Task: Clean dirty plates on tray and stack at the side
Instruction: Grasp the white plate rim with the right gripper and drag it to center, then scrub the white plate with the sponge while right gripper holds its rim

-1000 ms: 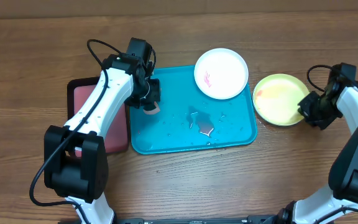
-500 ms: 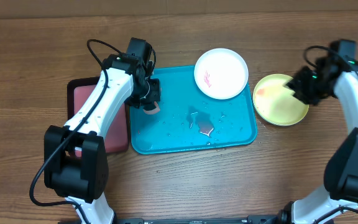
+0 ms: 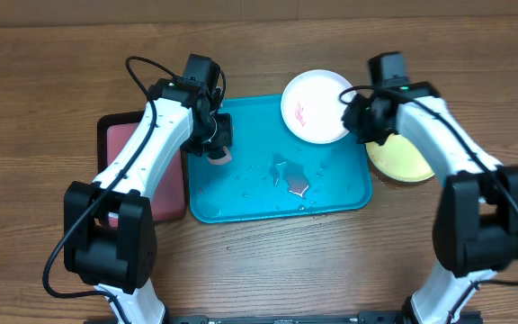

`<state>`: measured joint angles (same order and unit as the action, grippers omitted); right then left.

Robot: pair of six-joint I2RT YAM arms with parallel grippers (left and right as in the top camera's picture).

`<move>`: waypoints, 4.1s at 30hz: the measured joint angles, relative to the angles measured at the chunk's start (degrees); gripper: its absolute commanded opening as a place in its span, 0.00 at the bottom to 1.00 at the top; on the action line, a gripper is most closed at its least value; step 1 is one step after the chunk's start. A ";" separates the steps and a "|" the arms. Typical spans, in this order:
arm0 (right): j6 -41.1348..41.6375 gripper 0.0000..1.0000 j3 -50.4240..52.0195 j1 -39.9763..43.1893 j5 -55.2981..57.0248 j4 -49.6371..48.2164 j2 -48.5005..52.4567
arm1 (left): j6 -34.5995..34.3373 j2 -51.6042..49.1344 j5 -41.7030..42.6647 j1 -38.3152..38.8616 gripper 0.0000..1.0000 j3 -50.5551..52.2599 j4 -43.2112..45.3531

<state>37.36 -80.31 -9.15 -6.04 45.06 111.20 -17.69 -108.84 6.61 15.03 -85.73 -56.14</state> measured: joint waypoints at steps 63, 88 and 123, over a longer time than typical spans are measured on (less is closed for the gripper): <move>-24.81 0.04 -1.44 -7.98 -6.60 4.66 7.21 | 0.00 0.00 -1.31 1.05 0.04 0.00 1.20; -0.44 0.04 0.13 -16.87 -6.36 3.58 6.60 | -0.76 -12.37 -0.79 6.73 0.04 -1.20 4.33; 0.11 0.04 0.28 -17.03 -6.80 2.08 6.60 | -4.52 -15.72 -18.01 8.48 0.04 -9.62 -4.50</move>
<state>37.47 -80.03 -26.17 -12.84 47.13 117.80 -22.22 -124.55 -11.40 23.51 -95.35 -60.64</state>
